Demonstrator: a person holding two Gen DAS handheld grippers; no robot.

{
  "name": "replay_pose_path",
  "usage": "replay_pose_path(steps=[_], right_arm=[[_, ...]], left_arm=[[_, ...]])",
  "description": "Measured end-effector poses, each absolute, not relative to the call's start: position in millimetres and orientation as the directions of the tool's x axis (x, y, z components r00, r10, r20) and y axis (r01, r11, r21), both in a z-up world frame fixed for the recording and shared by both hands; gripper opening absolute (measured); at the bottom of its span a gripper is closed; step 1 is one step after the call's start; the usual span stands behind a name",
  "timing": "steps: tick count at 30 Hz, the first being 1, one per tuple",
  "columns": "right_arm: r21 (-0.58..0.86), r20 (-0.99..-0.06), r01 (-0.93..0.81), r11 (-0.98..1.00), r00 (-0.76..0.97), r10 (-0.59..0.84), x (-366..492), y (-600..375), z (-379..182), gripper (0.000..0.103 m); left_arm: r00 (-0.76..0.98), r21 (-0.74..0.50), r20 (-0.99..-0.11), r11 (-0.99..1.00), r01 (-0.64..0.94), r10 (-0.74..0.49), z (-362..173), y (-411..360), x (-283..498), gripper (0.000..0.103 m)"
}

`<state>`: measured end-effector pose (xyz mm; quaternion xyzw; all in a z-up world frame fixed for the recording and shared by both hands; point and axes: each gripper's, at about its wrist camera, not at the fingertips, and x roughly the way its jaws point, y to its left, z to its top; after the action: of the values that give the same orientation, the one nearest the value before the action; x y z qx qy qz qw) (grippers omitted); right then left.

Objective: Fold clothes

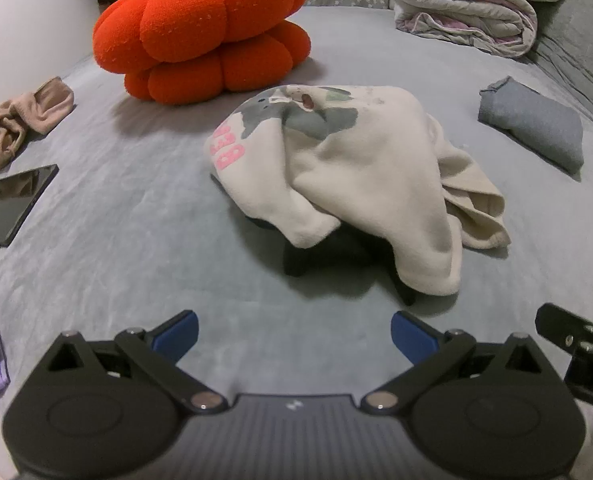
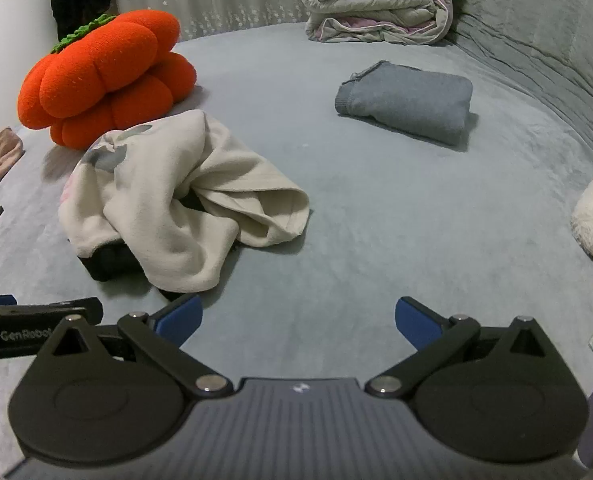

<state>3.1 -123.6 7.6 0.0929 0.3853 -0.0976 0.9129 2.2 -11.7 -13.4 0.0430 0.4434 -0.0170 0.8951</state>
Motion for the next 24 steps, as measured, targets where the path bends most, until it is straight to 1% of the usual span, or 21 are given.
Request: replay_pose_path(steps=[10, 15, 24], right_arm=[[0.14, -0.766, 0.254, 0.957, 0.64, -0.058, 15, -124, 7, 0.103], [0.138, -0.763, 0.262, 0.955, 0.643, -0.066, 27, -125, 17, 0.103], [0.111, -0.735, 0.21, 0.971, 0.675, -0.062, 47, -121, 38, 0.103]], left_arm=[[0.608, 0.07, -0.793, 0.997, 0.026, 0.04, -1, -1, 25, 0.102], [0.612, 0.053, -0.79, 0.999, 0.001, 0.041, 6, 9, 41, 0.103], [0.633, -0.05, -0.774, 0.999, -0.016, -0.029, 7, 23, 62, 0.103]])
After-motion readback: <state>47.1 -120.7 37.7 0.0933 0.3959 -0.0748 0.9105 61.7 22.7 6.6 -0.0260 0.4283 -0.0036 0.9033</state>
